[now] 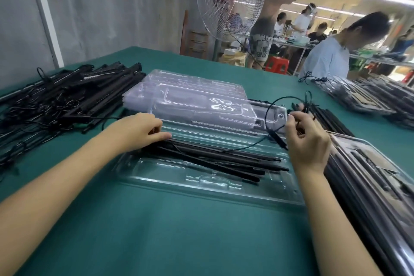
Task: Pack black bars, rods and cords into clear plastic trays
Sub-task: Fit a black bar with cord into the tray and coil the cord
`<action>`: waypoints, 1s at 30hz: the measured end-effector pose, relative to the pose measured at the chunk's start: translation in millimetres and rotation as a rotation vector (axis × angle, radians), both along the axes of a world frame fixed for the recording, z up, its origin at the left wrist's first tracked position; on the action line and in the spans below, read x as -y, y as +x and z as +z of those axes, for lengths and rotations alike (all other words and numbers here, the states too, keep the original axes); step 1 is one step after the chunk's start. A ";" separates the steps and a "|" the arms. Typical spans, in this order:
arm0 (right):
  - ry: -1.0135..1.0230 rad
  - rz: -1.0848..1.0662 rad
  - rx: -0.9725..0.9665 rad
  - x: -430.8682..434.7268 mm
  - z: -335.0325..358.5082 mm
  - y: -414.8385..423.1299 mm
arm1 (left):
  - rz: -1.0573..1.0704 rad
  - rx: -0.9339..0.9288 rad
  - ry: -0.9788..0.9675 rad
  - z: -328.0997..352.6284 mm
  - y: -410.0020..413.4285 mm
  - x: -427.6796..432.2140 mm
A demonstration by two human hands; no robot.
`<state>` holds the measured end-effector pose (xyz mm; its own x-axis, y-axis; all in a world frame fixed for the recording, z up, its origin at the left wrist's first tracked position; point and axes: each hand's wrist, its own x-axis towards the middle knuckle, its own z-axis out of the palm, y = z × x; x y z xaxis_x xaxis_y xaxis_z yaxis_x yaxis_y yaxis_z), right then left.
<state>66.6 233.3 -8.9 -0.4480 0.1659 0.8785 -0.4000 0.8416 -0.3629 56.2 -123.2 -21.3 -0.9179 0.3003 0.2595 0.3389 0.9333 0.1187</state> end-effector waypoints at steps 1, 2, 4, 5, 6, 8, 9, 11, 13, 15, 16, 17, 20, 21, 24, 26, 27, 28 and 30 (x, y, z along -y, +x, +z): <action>0.013 0.010 0.015 -1.7 -1.6 -0.1 | -0.007 -0.021 -0.011 0.1 1.4 -0.4; 0.023 0.004 0.031 -3.1 -2.9 0.3 | -0.011 -0.047 -0.025 -1.1 2.8 -0.4; 0.003 -0.058 0.063 -5.8 -4.4 1.1 | -0.022 -0.076 -0.044 -4.7 5.1 1.5; -0.023 -0.094 0.078 -7.7 -5.2 0.8 | -0.026 -0.060 -0.026 -5.0 5.3 3.0; -0.057 -0.113 0.094 -10.3 -6.1 -0.4 | -0.028 -0.021 0.011 -4.2 5.2 4.8; -0.143 -0.100 0.129 -15.2 -7.2 -4.4 | -0.027 0.086 0.090 -1.1 4.0 7.5; -0.181 -0.092 0.145 -17.0 -7.3 -6.4 | -0.031 0.131 0.115 -0.5 3.0 8.7; -0.235 -0.081 0.146 -19.0 -6.7 -8.9 | -0.047 0.170 0.157 -3.2 3.2 9.6; -0.286 -0.068 0.128 -19.0 -3.8 -9.8 | -0.053 0.168 0.176 -6.6 4.9 8.6; -0.328 -0.062 0.122 -18.5 0.3 -10.4 | -0.064 0.169 0.180 -7.0 5.1 6.2; -0.344 -0.058 0.120 -18.3 2.5 -10.5 | -0.077 0.185 0.175 -6.0 5.2 5.1; -0.356 -0.052 0.114 -18.0 4.6 -10.3 | -0.088 0.209 0.160 -4.5 5.7 3.8; -0.375 -0.039 0.095 -17.9 10.5 -9.3 | -0.089 0.243 0.095 -1.7 7.6 1.7; -0.376 -0.033 0.095 -18.1 12.2 -9.1 | -0.086 0.240 0.087 -1.4 8.1 1.3; -0.381 -0.023 0.107 -19.7 17.3 -9.7 | -0.072 0.252 0.069 0.8 10.6 0.4; -0.382 -0.020 0.111 -20.2 21.0 -9.8 | -0.050 0.238 0.016 2.1 13.4 -1.6; -0.384 -0.016 0.114 -19.9 23.1 -9.8 | -0.042 0.202 -0.012 2.3 15.1 -3.8; -0.386 -0.010 0.121 -19.3 25.3 -10.0 | -0.044 0.154 -0.015 2.5 17.7 -7.8; -0.386 0.008 0.136 -17.0 30.0 -10.5 | -0.093 0.076 0.059 2.4 23.6 -22.2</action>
<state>56.2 250.3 21.1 -0.5584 0.4680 0.6850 -0.3325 0.6302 -0.7016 79.8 -101.1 -18.8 -0.9046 0.3712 0.2097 0.4114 0.8891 0.2008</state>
